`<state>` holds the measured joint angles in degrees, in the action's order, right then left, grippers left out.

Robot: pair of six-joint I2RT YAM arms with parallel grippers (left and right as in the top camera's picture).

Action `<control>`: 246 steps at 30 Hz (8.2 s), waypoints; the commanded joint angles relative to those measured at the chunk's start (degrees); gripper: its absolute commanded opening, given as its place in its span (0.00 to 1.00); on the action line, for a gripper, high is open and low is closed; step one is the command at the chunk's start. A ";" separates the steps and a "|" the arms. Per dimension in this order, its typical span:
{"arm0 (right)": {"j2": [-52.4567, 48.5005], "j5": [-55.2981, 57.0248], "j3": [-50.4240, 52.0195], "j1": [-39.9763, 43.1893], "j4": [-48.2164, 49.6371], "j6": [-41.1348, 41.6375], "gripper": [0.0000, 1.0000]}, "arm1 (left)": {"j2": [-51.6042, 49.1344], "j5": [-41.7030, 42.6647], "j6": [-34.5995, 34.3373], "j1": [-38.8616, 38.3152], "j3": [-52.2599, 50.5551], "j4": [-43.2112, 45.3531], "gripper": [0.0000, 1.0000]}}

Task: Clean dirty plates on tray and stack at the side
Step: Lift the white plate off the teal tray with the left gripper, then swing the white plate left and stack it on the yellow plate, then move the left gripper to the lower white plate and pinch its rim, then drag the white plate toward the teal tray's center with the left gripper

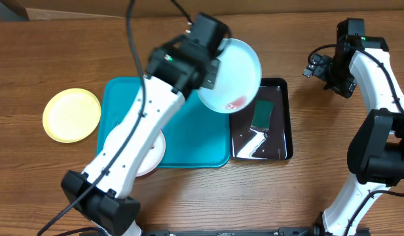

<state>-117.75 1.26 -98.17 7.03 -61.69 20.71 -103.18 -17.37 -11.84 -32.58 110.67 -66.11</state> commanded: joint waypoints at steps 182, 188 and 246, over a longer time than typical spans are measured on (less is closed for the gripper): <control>1.29 -0.50 -0.79 -0.20 0.17 -0.13 1.00 | 5.57 16.28 -14.14 50.45 -50.47 -2.08 0.30; 1.29 -0.50 -0.79 -0.20 0.17 -0.13 1.00 | 5.57 16.31 -14.14 50.45 -50.71 -0.87 0.18; 1.29 -0.50 -0.79 -0.20 0.17 -0.13 1.00 | 3.28 23.63 -13.92 29.35 -46.07 21.84 0.04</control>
<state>-117.75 0.82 -98.17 7.03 -61.69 20.75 -98.45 8.38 -24.08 -2.00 63.77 -44.45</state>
